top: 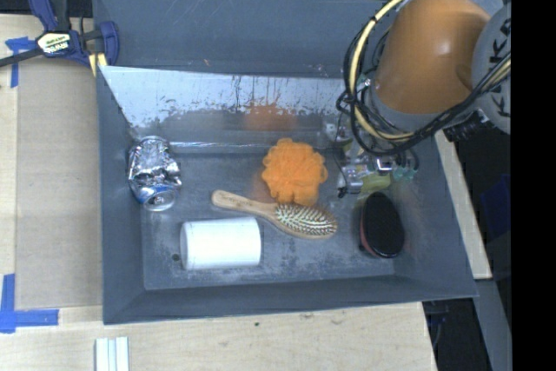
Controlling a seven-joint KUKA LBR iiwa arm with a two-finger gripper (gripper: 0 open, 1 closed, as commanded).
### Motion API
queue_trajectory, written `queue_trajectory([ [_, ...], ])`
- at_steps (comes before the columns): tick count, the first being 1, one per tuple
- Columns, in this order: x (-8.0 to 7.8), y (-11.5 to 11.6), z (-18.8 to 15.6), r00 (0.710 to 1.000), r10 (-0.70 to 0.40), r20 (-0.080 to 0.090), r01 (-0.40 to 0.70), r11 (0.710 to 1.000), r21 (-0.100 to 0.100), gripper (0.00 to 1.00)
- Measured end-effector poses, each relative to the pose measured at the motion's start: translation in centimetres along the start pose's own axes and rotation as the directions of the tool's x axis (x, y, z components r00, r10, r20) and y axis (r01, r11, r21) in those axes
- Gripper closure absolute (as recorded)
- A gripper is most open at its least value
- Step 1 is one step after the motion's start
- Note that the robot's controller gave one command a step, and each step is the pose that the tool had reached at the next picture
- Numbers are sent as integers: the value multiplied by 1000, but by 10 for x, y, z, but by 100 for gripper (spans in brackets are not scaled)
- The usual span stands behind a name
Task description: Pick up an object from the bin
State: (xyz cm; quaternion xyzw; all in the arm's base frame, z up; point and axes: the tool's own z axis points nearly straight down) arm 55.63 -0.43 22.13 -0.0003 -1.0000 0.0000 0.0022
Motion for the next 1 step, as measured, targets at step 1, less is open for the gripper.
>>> queue_trajectory([
  [1,-1,0,-5,1000,0,8,0,1000,0,100],
])
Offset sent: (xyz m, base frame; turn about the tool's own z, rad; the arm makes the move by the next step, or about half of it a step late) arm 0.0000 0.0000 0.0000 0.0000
